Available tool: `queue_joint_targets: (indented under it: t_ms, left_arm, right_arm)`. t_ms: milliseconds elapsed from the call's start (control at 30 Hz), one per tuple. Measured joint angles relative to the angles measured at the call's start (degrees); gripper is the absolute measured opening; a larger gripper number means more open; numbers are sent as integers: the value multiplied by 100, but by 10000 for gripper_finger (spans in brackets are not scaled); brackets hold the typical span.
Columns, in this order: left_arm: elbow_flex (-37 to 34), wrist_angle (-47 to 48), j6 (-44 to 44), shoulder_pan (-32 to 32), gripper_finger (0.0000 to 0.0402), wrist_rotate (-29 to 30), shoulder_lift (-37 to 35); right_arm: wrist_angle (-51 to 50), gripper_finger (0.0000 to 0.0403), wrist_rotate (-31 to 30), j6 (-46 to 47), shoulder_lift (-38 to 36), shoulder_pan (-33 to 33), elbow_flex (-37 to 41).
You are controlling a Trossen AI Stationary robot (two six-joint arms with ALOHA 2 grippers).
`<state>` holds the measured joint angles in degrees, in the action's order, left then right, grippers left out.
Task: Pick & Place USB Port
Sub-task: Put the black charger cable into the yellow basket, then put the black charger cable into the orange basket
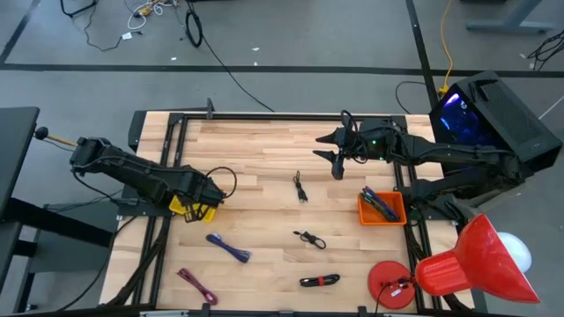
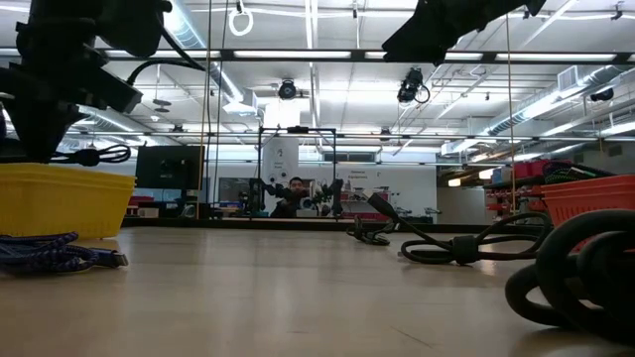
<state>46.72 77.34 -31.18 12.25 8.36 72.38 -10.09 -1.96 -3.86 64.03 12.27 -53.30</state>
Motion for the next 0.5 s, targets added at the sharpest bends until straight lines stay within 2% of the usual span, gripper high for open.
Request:
queue_joint_targets:
  t_ms: [500]
  left_arm:
    - [0,2,-12,-19,115,-71,0]
  right_arm:
    - [-13,180,7,-26,1,0,0]
